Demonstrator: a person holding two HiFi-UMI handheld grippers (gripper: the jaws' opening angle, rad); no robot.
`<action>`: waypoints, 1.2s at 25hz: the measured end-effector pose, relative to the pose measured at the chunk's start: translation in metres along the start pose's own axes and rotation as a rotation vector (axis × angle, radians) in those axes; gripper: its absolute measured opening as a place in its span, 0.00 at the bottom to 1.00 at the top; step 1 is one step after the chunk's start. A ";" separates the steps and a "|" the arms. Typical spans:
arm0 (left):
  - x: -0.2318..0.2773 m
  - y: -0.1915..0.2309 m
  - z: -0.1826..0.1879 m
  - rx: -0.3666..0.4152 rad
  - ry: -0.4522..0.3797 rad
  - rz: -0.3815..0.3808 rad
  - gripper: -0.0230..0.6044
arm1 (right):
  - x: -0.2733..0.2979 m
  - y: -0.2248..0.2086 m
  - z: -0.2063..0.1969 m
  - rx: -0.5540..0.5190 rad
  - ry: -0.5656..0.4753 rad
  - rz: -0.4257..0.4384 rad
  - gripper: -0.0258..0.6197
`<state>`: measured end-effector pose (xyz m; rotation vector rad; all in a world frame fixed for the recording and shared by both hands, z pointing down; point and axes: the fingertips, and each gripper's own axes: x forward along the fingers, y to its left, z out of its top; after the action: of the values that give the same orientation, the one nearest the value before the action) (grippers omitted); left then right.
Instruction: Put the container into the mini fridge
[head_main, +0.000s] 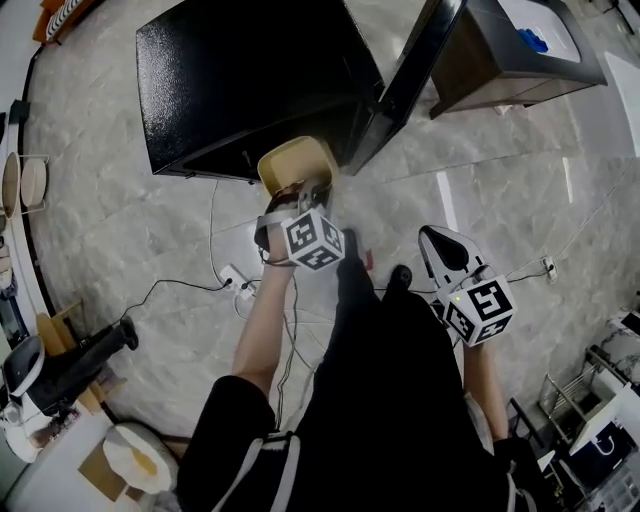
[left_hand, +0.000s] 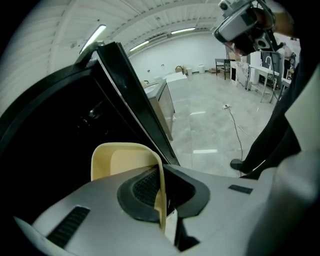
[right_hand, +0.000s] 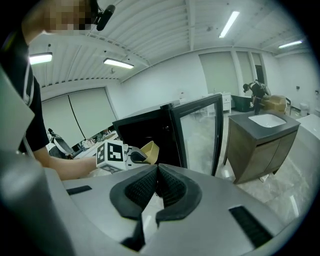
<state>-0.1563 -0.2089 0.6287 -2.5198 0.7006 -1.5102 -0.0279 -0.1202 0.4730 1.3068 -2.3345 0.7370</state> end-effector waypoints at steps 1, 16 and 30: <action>0.008 0.002 -0.005 0.007 0.012 0.001 0.10 | 0.001 -0.002 -0.003 0.004 0.007 -0.002 0.07; 0.099 0.049 -0.062 0.155 0.178 0.004 0.10 | 0.016 -0.001 -0.023 0.016 0.057 0.010 0.07; 0.165 0.091 -0.090 0.273 0.296 0.071 0.10 | 0.016 -0.007 -0.044 0.049 0.090 -0.003 0.07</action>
<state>-0.1983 -0.3512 0.7760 -2.0787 0.5645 -1.8334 -0.0271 -0.1077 0.5193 1.2696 -2.2567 0.8391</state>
